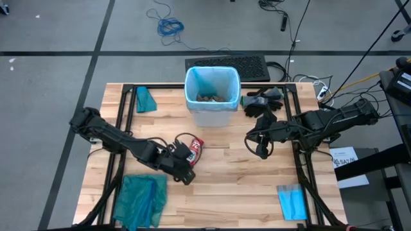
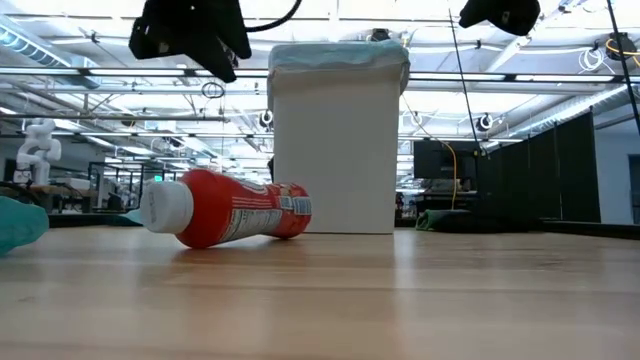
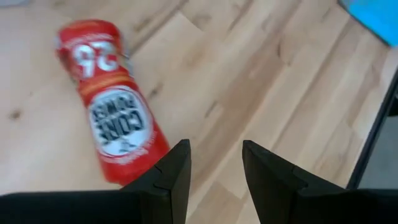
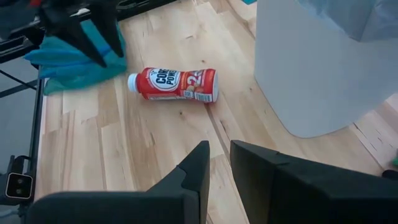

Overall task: Place trash/remove bag and relplace
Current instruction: Put the red plastic bottle into the white trash bin

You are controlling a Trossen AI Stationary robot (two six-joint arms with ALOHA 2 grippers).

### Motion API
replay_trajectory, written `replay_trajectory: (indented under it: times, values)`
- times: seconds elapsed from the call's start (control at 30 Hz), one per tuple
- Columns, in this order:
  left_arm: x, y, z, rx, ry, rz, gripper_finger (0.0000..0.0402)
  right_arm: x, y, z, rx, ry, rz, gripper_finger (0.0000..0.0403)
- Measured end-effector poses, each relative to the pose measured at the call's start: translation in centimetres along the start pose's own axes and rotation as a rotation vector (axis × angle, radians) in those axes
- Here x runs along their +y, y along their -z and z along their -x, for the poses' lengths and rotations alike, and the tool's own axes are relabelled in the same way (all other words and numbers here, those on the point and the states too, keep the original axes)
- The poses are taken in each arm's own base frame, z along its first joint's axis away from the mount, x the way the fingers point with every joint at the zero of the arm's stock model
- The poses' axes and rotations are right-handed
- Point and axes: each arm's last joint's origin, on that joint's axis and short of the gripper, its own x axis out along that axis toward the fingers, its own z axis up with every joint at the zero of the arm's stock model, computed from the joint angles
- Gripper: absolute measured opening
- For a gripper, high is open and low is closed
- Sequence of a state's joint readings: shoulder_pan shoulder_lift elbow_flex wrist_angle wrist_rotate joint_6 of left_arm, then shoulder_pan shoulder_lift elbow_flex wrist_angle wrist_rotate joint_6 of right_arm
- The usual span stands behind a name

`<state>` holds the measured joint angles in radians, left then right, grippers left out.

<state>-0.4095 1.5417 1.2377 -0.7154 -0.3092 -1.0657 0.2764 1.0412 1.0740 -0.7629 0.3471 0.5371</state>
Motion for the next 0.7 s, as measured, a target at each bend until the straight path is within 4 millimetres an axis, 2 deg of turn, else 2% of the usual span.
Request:
replay_trajectory:
  times: [0.2,0.43,0.5,0.7]
  values:
    - [0.9,-1.7,-0.5,-0.008,-0.011,-0.020,0.0140,-0.1,0.0,0.0,-0.011,0.018,0.012,0.0056]
    - [2.9,-4.0,-1.6,-0.006,-0.064,0.232,0.0140,-0.1,0.0,0.0,-0.011,0.018,0.017,0.0056]
    - [3.2,-4.5,-1.8,0.015,-0.052,0.256,0.0142,-0.1,0.0,0.0,-0.011,0.018,0.017,0.0056]
    - [4.0,-5.1,-2.5,0.067,-0.068,0.239,0.0180,-0.1,0.0,0.0,-0.011,0.018,0.017,0.0056]
